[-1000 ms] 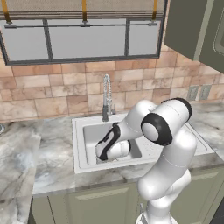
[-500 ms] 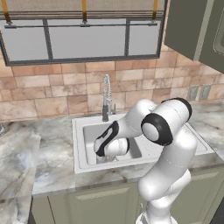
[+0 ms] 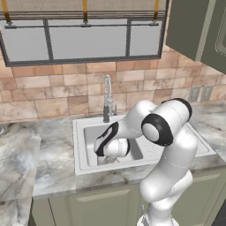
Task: Pick up the dish brush and soap dispenser from the sink, and place them back in the cabinet, and close the cabinet doors.
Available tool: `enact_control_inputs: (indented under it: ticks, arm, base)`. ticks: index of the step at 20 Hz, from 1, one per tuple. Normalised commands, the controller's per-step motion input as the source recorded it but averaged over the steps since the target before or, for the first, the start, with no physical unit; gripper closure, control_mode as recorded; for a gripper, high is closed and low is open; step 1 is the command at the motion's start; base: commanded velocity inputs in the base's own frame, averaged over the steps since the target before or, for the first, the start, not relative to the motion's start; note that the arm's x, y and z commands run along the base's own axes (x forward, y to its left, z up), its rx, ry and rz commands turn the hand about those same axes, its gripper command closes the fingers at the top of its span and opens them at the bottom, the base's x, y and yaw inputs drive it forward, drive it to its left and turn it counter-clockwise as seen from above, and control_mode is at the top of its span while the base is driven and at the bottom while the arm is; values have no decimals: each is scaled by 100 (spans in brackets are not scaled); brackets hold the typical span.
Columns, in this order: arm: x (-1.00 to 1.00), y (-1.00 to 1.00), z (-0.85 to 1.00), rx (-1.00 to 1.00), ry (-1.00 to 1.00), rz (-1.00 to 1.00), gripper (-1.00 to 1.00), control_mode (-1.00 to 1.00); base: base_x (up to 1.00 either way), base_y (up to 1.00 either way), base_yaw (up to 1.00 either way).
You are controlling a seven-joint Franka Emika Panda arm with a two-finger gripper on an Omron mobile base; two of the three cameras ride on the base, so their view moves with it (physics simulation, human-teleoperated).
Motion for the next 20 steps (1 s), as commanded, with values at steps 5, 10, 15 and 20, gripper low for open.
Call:
enact_control_inputs:
  ticks: [5, 10, 15, 20]
  arm:
    - [0, -1, -4, 0, -7, 0, -100, -100]
    - [0, 0, -7, 0, -7, 0, -100, -100]
    - [0, 0, -10, 0, -8, 0, -100, -100]
    - [0, 0, -14, 0, -4, 0, -100, -100]
  base:
    - [0, 0, 0]
    - [0, 0, 0]
    - [0, 0, 0]
    - [0, 0, 0]
